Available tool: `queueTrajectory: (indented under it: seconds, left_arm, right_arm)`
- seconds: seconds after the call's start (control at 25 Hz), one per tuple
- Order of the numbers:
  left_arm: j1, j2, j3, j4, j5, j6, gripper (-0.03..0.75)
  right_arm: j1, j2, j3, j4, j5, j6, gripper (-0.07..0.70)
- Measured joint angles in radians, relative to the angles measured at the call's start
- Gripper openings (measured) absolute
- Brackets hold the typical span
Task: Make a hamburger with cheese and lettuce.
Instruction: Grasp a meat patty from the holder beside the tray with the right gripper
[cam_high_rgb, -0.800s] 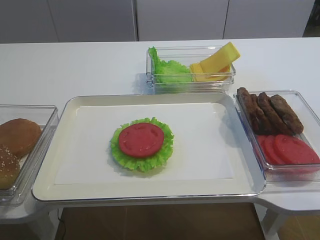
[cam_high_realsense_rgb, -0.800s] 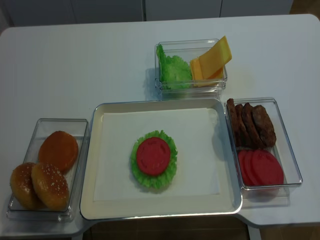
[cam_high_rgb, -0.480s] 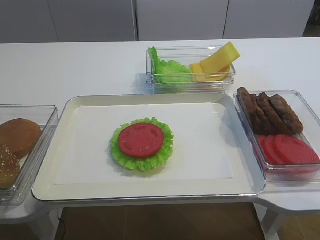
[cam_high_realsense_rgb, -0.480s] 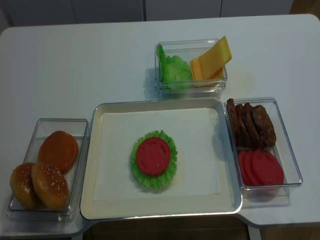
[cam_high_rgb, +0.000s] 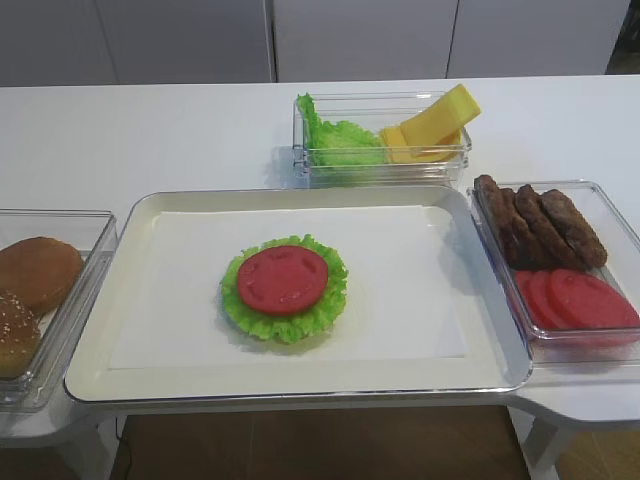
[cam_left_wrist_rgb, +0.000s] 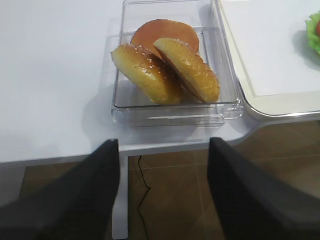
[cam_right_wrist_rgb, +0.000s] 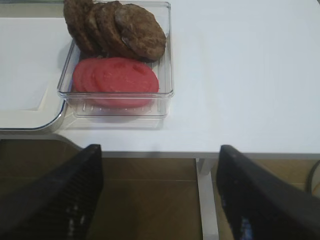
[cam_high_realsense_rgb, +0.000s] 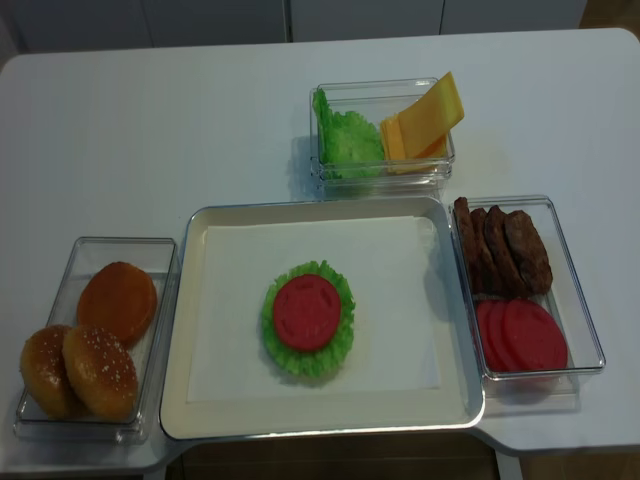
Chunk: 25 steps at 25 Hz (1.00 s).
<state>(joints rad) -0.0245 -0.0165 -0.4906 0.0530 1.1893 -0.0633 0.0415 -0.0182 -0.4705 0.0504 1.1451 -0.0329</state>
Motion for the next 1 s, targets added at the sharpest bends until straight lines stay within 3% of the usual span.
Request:
queueTrajectory:
  seconds: [0.56,0.8,1.0]
  left_arm:
    - [0.000,0.000,0.000,0.000,0.000,0.000,0.414]
    - [0.000,0.000,0.000,0.000,0.000,0.000,0.414]
    - [0.000,0.000,0.000,0.000,0.000,0.000,0.414]
  right_arm:
    - [0.000,0.000,0.000,0.000,0.000,0.002,0.552]
    - [0.000,0.007,-0.048,0.061,-0.102,0.070,0.552]
    - [0.000,0.181,-0.131,0.100,-0.156,0.078,0.552]
